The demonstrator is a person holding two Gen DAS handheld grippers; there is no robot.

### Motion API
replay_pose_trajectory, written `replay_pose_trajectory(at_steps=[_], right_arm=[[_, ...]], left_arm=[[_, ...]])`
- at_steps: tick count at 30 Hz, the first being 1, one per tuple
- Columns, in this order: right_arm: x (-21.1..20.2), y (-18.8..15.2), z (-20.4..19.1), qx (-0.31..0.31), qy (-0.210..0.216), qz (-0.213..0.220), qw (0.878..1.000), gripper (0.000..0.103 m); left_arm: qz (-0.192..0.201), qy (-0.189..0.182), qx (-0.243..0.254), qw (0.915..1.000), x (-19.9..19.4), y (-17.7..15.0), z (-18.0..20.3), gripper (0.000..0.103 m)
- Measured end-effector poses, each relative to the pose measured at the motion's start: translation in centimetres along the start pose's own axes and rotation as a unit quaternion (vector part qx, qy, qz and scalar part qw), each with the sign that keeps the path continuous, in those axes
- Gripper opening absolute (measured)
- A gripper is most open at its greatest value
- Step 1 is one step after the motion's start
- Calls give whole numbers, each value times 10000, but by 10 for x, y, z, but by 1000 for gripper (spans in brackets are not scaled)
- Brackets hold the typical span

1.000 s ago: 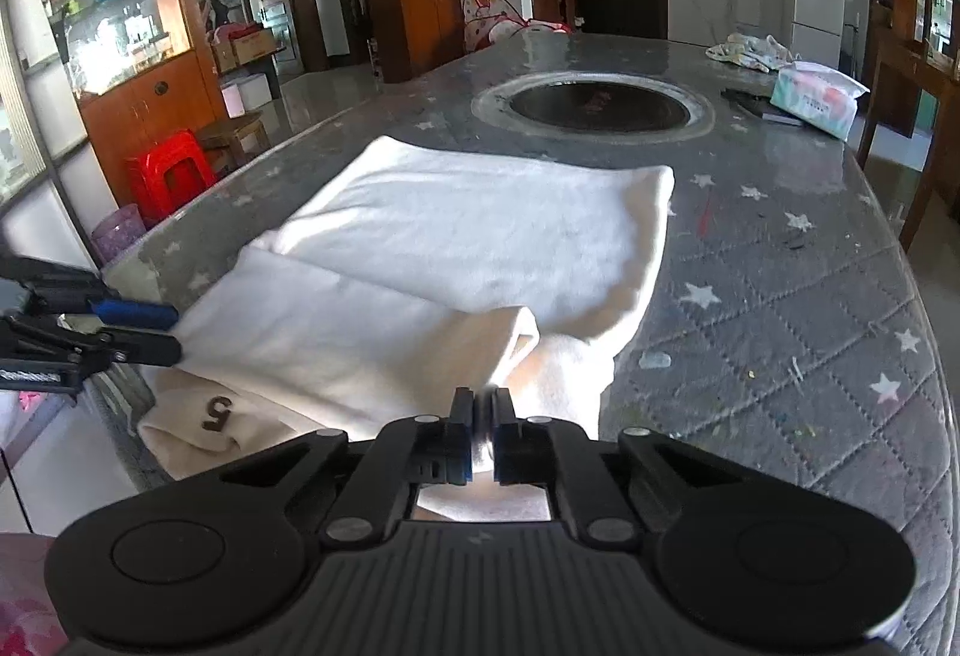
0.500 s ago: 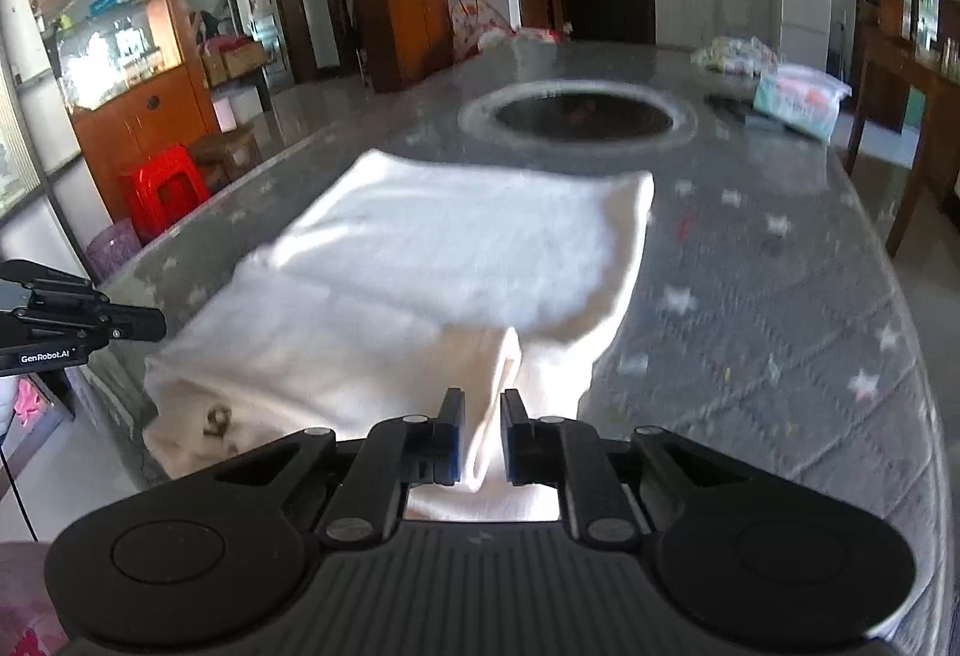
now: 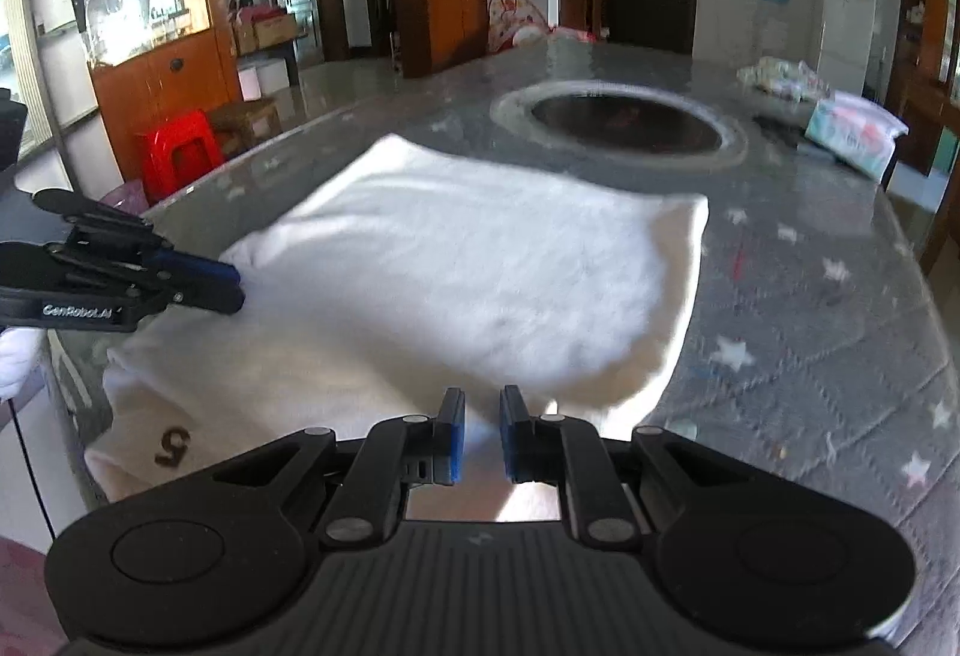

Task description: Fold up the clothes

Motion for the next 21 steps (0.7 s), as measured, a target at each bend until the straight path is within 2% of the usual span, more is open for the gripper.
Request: replay_pose_trajectory(at_steps=[6,12,16,18,21], right_arm=[[-17,-7,-8,-161,81,11,9998,14],[-22,-20,-10,-232,77,-93,9997,18],[-33,-18,-14,-336,89,-40,9994,23],[-39,-19,-17,-428,103,-35,9990,25],[-45,-21,-21,-580,98,-40,9983,33]], left_arm=[[49,-30,176,9998,-18,-6,2,26],[90,-425,825,9956,-52,-19,27,29],[54,-444,1535,9871,-73,-33,42,31],[112,-506,1813,9821,-80,-39,52,42],[170,-565,2215,9734,-80,-48,67,45]])
Point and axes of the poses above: each gripper's, at about its wrist camera, not at the fingertips, and x roughly the way its jaws point, z to its right, y to its top, the point moved 8 cm from there along x, roughly the way its jaws point, and after that the axes turned 1 degree about x, right-handed, at the moved point
